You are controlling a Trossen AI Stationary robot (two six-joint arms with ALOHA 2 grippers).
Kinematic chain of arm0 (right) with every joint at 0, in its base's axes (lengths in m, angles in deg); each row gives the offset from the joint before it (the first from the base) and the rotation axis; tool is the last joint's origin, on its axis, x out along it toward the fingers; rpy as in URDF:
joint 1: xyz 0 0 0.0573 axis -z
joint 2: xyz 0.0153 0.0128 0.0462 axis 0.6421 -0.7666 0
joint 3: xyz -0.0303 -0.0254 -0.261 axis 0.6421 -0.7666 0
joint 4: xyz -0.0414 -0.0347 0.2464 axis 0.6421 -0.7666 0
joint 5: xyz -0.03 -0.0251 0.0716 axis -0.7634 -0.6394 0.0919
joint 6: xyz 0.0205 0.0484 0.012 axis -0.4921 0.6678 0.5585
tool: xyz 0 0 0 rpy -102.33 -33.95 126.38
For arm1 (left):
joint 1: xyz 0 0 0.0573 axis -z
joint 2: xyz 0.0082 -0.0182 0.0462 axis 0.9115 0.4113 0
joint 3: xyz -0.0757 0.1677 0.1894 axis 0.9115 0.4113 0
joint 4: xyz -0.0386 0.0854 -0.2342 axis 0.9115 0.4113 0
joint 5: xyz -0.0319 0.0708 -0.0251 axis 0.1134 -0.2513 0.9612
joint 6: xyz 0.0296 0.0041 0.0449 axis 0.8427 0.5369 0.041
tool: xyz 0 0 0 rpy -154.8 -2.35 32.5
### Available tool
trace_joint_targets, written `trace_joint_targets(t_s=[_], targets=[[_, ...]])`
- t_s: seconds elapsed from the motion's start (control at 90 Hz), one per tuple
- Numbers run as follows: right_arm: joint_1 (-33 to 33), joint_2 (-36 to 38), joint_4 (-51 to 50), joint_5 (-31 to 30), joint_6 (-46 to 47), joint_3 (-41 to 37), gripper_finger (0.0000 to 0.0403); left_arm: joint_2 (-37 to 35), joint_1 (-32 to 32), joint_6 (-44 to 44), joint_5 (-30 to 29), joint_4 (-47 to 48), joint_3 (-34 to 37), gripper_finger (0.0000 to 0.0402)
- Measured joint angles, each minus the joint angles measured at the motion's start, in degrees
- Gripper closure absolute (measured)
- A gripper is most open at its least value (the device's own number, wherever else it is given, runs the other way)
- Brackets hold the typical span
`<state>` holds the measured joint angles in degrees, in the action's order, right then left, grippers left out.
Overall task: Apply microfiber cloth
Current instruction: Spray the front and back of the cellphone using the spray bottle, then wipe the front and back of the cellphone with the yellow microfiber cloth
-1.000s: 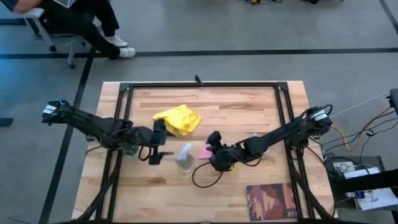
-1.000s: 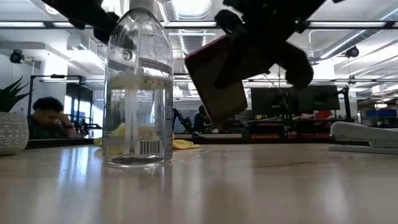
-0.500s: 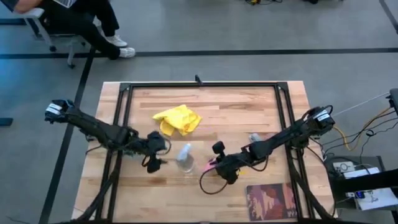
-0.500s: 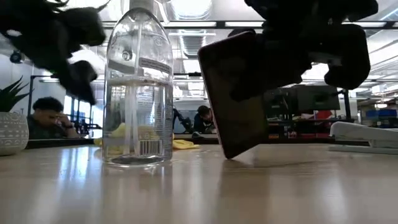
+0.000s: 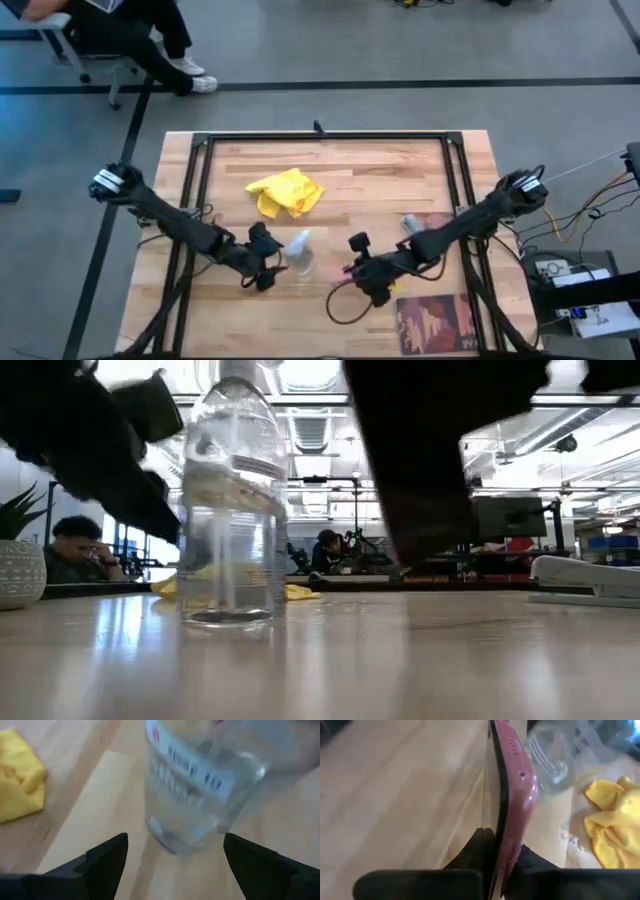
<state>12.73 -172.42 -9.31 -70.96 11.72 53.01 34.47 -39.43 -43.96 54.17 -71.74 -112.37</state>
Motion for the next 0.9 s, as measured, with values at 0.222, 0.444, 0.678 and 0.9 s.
trace_joint_targets(t_s=[0.222,0.444,0.678,0.9], targets=[[-2.19,0.75,-7.23,-4.53,11.92,1.96,0.04,10.39,-8.42,10.69,1.32,-21.94,-0.23,0.0091],[-2.02,-0.22,-7.92,-8.3,20.84,1.49,0.04,22.46,-18.63,19.3,11.02,-38.69,-4.77,0.0091],[-1.66,-3.7,-7.56,-23.63,22.01,1.31,0.04,29.62,-24.32,26.72,12.86,-37.66,-14.02,0.0091],[-0.94,-7.03,-8.14,-31.78,21.33,1.27,0.04,21.91,-24.56,29.62,10.84,-11.45,-18.26,0.0091]])
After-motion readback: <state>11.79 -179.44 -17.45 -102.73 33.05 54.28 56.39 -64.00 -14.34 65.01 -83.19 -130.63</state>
